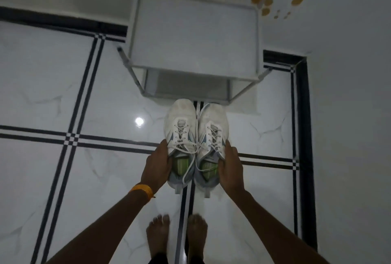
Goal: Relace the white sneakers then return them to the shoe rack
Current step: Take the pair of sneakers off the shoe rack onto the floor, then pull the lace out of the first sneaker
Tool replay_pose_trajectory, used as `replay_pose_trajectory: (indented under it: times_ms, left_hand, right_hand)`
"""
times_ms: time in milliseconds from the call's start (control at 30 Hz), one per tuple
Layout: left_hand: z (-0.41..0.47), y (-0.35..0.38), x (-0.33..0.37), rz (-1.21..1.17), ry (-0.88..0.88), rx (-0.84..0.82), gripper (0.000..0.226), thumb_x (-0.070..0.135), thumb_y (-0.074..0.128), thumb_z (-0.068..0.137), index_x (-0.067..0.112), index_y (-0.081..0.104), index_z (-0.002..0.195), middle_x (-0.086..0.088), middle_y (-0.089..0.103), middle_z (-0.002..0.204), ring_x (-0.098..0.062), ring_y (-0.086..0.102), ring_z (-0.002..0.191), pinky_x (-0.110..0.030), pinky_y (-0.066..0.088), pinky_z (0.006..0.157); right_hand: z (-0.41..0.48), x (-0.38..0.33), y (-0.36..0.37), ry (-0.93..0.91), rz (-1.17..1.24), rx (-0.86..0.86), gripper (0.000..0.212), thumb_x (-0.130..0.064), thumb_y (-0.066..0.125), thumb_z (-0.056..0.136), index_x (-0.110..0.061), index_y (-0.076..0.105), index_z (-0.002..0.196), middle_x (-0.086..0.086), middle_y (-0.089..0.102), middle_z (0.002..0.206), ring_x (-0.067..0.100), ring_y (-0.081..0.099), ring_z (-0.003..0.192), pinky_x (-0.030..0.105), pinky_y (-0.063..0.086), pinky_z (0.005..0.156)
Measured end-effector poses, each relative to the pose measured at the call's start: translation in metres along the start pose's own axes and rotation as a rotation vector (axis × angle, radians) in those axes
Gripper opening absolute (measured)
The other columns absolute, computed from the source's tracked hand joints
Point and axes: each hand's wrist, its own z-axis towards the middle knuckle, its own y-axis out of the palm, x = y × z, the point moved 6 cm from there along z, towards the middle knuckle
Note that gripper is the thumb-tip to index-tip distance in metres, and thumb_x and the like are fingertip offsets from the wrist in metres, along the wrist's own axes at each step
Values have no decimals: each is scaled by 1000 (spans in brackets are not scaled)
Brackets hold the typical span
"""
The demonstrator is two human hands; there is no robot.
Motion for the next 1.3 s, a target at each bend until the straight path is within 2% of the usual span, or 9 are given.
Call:
replay_pose_trajectory:
  times_ms: [200, 400, 533, 733, 800, 900, 967, 1100, 1300]
  left_hand:
    - [53, 106, -114, -7, 35, 10, 28, 16, 52, 96, 8, 51, 123, -11, 65, 115, -22, 62, 101, -26, 47, 87]
    - [100, 176, -200, 51, 103, -7, 15, 13, 51, 95, 7, 46, 108, -8, 62, 98, -18, 60, 82, -28, 49, 71]
    - [113, 186, -220, 51, 195, 53, 12, 14, 53, 94, 11, 42, 100, 0, 58, 86, -15, 57, 72, -24, 45, 61]
    - [131, 173, -226, 85, 286, 56, 36, 52, 50, 92, 17, 44, 95, 5, 56, 66, -7, 55, 56, -17, 43, 49]
    - [132, 164, -221, 117, 340, 84, 41, 60, 43, 92, 19, 45, 88, 4, 56, 62, -11, 56, 55, -22, 46, 49]
    - [132, 150, -216, 241, 437, 138, 42, 55, 36, 96, 20, 45, 74, 2, 53, 57, -16, 52, 53, -30, 42, 49]
    - [128, 135, -210, 114, 453, 179, 41, 45, 42, 99, 17, 45, 69, -2, 50, 56, -16, 47, 52, -36, 42, 52]
    - [122, 83, -208, -242, 328, 407, 34, 29, 48, 100, 10, 49, 72, -4, 46, 62, -6, 40, 56, -19, 39, 53]
    - [125, 37, -257, -450, -93, 682, 33, 39, 43, 97, 8, 54, 96, -12, 59, 90, -27, 62, 78, -32, 50, 62]
  right_hand:
    - [41, 116, 112, -71, 6, 17, 56, -21, 44, 94, 4, 39, 144, 22, 56, 127, 34, 56, 117, 42, 51, 97]
    - [86, 196, 193, -107, -46, 48, 51, -3, 46, 93, 6, 39, 143, 23, 56, 124, 32, 55, 114, 22, 36, 95]
    - [102, 217, 213, -135, -6, 128, 47, -2, 47, 94, 0, 45, 141, 18, 58, 124, 19, 53, 110, 26, 41, 94]
    - [122, 202, 210, -54, -239, 98, 57, -30, 59, 90, -12, 42, 141, 14, 52, 127, 33, 52, 117, 40, 47, 91]
    - [118, 174, 197, -161, -334, 187, 60, -33, 62, 86, -15, 43, 140, 11, 50, 130, 30, 48, 117, 44, 46, 94]
    - [108, 137, 206, -299, -97, 86, 33, -13, 60, 88, -14, 63, 120, 5, 65, 113, 14, 57, 96, 21, 50, 84]
    - [106, 128, 223, -258, -39, -66, 21, -12, 60, 90, -13, 72, 107, 2, 73, 100, 7, 61, 80, 5, 44, 67]
    - [112, 123, 227, -104, 161, -221, 11, -11, 65, 90, -5, 70, 99, 3, 65, 66, 5, 54, 45, 15, 43, 45]
    - [115, 115, 224, -74, 28, -295, 14, -9, 60, 93, -7, 69, 83, 6, 61, 58, 10, 54, 46, 15, 41, 39]
